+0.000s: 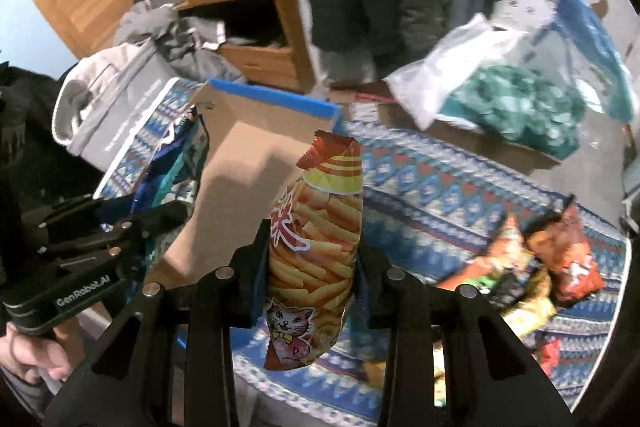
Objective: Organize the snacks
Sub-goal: 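Carry both held bags over the cardboard box and open both tools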
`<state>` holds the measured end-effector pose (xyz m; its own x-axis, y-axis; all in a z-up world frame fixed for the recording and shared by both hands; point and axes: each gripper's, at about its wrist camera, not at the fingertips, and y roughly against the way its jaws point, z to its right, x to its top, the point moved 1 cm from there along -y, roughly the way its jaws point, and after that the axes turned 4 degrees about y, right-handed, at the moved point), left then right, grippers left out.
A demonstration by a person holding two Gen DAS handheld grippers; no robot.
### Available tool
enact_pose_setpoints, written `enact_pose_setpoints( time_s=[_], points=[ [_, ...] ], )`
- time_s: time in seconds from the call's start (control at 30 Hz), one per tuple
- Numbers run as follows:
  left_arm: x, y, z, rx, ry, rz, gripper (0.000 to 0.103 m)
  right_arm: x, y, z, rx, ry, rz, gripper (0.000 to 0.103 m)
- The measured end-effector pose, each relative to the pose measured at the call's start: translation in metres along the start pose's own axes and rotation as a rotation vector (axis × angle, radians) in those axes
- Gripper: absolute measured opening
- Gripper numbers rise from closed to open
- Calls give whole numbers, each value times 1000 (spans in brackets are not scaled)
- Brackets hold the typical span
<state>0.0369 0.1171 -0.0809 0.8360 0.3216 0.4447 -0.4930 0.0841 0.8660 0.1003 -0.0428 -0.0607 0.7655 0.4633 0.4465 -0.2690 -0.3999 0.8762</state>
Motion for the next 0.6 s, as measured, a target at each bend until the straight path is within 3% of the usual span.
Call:
enact_pose_setpoints(
  time_s=[0.37, 0.6],
  points=[
    [-11, -16, -44, 45, 65, -42, 31, 12, -44, -56, 85, 62, -66, 34],
    [-14, -16, -51, 61, 74, -43, 34, 13, -58, -66, 114, 70, -92, 36]
  ],
)
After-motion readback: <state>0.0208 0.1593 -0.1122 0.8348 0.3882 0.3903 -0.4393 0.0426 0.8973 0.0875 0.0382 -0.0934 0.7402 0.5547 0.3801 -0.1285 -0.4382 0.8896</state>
